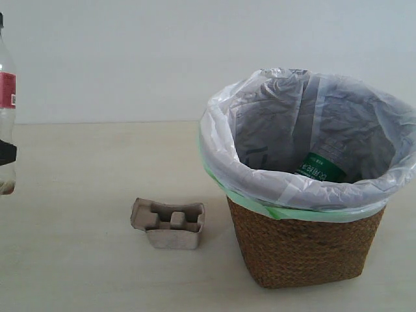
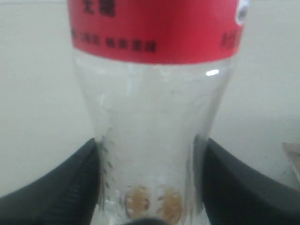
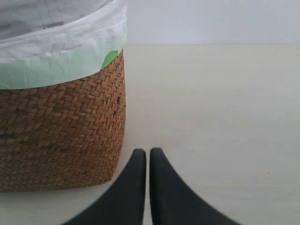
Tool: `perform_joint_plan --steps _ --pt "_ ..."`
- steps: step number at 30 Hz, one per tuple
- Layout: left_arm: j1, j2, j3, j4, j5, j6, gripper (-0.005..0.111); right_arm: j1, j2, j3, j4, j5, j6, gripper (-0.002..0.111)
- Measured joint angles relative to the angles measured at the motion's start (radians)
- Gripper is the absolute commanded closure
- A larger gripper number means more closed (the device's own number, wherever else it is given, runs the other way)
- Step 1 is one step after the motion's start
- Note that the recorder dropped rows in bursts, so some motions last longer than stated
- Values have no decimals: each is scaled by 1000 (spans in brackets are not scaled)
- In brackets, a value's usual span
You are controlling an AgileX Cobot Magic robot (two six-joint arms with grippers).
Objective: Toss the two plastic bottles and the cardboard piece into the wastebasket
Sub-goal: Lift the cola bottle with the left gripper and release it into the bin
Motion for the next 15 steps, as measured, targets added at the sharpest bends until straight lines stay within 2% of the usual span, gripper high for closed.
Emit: perform_joint_plan --steps 4,8,11,13,15 --pt "44 -2 -20 178 46 -176 103 0 0 0 0 0 0 108" --pt "120 -10 -35 535 172 -471 103 0 0 0 0 0 0 108" --pt "165 -27 -66 832 316 -719 103 0 0 0 0 0 0 108" --pt "181 -47 -92 1000 412 -826 103 0 0 0 0 0 0 108" --pt "185 -69 -109 1096 469 -873 103 0 0 0 0 0 0 108"
